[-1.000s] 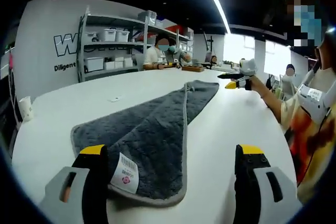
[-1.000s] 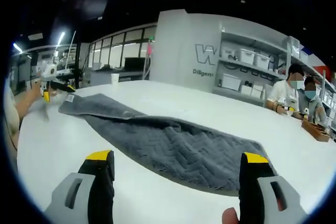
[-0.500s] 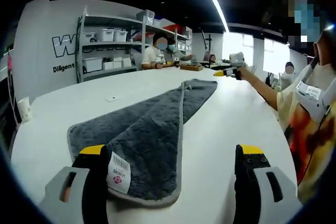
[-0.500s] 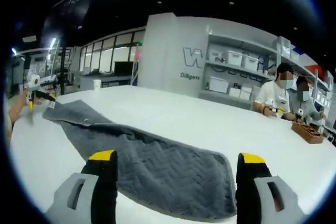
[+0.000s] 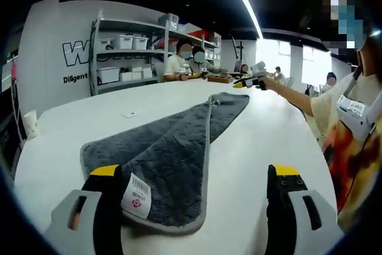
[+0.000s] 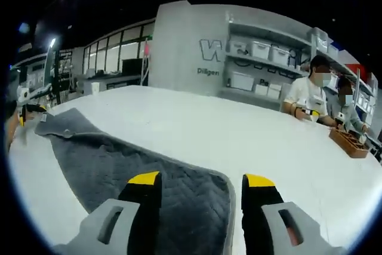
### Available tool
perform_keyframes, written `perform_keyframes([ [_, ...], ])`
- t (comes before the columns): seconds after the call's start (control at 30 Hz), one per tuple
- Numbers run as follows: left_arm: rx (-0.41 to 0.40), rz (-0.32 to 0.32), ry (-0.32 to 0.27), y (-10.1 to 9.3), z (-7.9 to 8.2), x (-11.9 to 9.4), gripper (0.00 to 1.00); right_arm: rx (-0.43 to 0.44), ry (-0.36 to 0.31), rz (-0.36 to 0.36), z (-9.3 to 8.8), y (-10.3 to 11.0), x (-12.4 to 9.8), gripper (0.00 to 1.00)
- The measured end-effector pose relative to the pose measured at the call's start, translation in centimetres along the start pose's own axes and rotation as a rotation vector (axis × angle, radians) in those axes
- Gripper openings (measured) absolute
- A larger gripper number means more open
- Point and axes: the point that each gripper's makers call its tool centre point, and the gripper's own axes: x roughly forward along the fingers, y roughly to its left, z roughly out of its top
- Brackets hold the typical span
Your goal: Open the folded towel by lifting each exposed corner and separating the folded layers until the towel lies flat within the target outline without major curled edges
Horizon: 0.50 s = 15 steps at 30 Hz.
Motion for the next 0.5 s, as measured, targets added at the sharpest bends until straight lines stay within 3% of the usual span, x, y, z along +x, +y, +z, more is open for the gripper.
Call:
perform_keyframes([
  [0.13, -0.003, 0.002, -0.007, 0.1, 0.2, -0.1, 1.0, 0.0, 0.036, -0.021, -0.2, -1.5, 1.4, 0.39],
  [0.3, -0.001, 0.007, -0.01, 0.3, 0.3, -0.3, 1.0, 0.017, 0.082, -0.04, -1.1, -3.0, 2.8, 0.35],
  [0.5, -0.006, 0.01, -0.008, 0.6, 0.1, -0.2, 1.0, 0.051, 0.128, -0.04, -2.9, -3.8, 4.8, 0.26],
])
